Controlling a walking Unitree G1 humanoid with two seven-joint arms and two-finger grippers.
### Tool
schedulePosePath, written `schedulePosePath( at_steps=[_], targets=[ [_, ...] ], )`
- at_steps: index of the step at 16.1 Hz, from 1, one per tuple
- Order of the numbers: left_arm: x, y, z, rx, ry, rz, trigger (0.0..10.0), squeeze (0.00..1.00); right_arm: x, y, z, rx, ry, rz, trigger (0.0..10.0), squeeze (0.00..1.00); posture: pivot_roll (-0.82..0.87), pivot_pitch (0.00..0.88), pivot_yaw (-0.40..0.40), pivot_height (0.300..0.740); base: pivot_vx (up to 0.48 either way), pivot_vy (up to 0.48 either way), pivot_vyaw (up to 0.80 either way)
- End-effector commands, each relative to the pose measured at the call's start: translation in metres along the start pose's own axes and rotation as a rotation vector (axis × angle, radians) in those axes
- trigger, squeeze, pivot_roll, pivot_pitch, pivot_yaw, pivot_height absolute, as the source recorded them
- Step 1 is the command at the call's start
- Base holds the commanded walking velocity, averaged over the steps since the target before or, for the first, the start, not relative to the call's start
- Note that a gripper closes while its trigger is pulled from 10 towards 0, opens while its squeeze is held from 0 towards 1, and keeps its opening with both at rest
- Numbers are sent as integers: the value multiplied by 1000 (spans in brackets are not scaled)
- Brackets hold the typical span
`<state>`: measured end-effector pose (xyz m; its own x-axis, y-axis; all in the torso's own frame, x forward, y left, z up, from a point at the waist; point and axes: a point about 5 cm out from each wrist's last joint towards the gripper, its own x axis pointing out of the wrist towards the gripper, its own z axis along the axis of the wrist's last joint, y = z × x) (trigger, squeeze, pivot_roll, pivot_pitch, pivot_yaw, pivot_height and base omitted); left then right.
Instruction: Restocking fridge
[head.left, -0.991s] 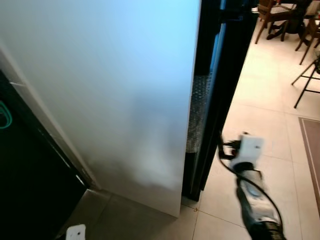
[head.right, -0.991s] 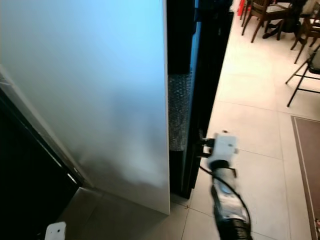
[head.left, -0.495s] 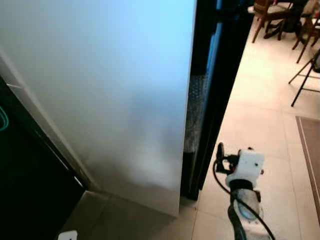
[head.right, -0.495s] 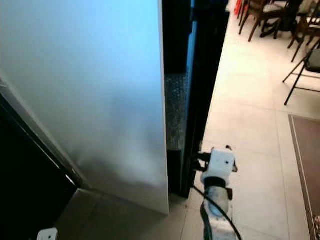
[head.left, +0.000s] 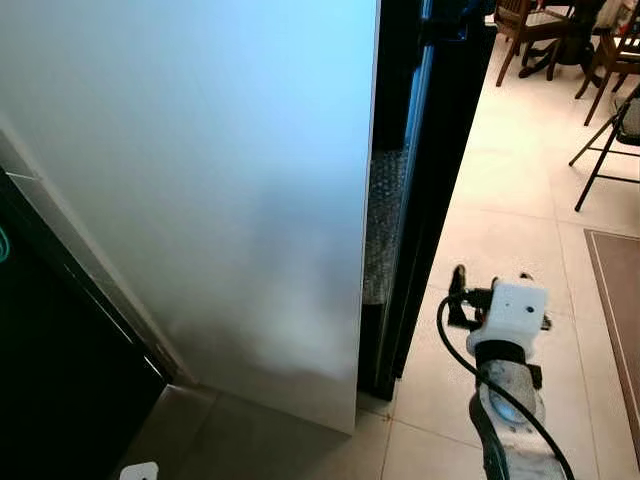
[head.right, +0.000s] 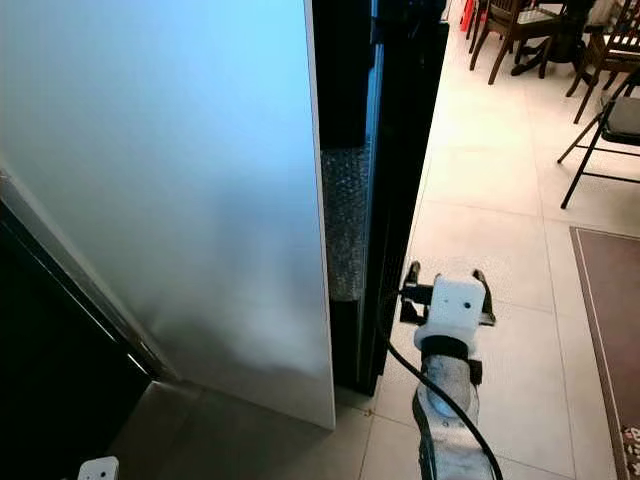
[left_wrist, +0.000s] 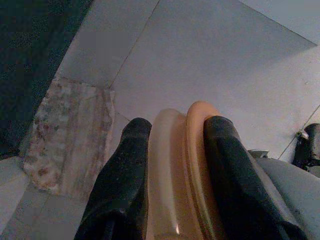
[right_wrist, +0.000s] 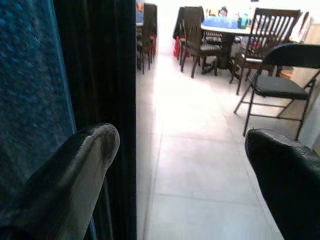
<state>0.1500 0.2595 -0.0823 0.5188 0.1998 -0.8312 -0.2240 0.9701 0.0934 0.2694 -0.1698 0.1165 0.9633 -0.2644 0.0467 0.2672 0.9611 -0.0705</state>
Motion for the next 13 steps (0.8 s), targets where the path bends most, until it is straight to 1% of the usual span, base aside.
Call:
schedulePosePath(
  at_steps=[1, 4, 5, 6, 9, 13],
  targets=[
    [0, 2, -2, 5, 12, 11, 10000, 0, -2, -2, 4, -13, 2, -6, 10000, 0, -141, 0, 31, 740, 0, 0, 0],
    [0, -2, -5, -17, 17, 13, 10000, 0, -7, -10, 1, -56, 29, 16, 10000, 0, -142, 0, 2, 740, 0, 0, 0],
    [-1, -7, -10, -22, 26, 7, 10000, 0, -7, -15, 1, -69, 39, 16, 10000, 0, -145, 0, -10, 740, 0, 0, 0],
    [-1, -11, -14, -26, 35, 1, 10000, 0, -5, -15, 3, -72, 43, 14, 10000, 0, -142, 0, -17, 740, 0, 0, 0],
    [-1, -16, -17, -36, 41, -10, 10000, 0, -5, -11, 4, -67, 49, 27, 10000, 0, -133, 0, -31, 740, 0, 0, 0],
    [-1, -15, -16, -43, 39, -5, 10000, 0, -6, -9, 3, -50, 64, 21, 10000, 0, -135, 0, -21, 740, 0, 0, 0]
  ],
)
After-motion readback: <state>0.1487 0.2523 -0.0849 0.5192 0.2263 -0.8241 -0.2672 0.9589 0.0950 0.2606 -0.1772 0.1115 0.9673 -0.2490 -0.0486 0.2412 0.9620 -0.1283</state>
